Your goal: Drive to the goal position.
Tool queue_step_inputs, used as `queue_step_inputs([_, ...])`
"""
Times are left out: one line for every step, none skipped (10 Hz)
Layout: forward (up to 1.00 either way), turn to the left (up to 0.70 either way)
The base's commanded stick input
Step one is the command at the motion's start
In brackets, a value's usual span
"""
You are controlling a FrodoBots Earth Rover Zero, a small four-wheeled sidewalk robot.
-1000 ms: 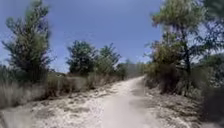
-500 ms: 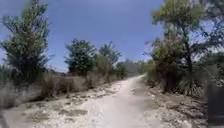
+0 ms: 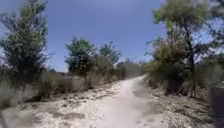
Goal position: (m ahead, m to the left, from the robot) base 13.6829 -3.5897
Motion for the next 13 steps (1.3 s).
queue_step_inputs([0.3, 0.0])
queue_step_inputs([0.3, 0.0])
queue_step_inputs([0.3, 0.0])
queue_step_inputs([0.3, 0.0])
queue_step_inputs([0.3, 0.0])
queue_step_inputs([0.3, 0.0])
queue_step_inputs([0.3, 0.0])
queue_step_inputs([0.3, 0.0])
queue_step_inputs([0.3, 0.0])
queue_step_inputs([0.3, 0.0])
queue_step_inputs([0.3, 0.0])
queue_step_inputs([0.3, 0.0])
queue_step_inputs([0.3, 0.0])
